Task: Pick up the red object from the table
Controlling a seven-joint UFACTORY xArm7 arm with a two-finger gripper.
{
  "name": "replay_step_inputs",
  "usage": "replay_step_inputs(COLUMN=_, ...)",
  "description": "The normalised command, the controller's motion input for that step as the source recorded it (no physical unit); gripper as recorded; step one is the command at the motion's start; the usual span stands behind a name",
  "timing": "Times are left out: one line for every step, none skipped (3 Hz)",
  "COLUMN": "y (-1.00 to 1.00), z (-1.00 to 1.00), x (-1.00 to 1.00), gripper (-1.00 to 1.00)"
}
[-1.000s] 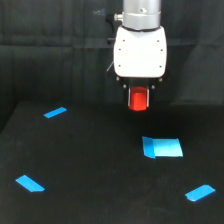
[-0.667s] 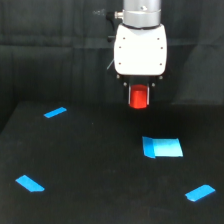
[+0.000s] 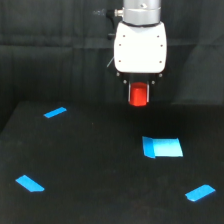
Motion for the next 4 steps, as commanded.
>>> replay_step_inputs(y=0.12, z=0.02, x=-0.04, gripper=-1.0)
replay_step_inputs(y=0.13, z=-0.13, x=0.04, gripper=-1.0)
replay_step_inputs(y=0.14, z=-0.02, x=-0.08, gripper=-0.98)
replay_step_inputs(y=0.04, z=0.02, x=0.01, gripper=-1.0)
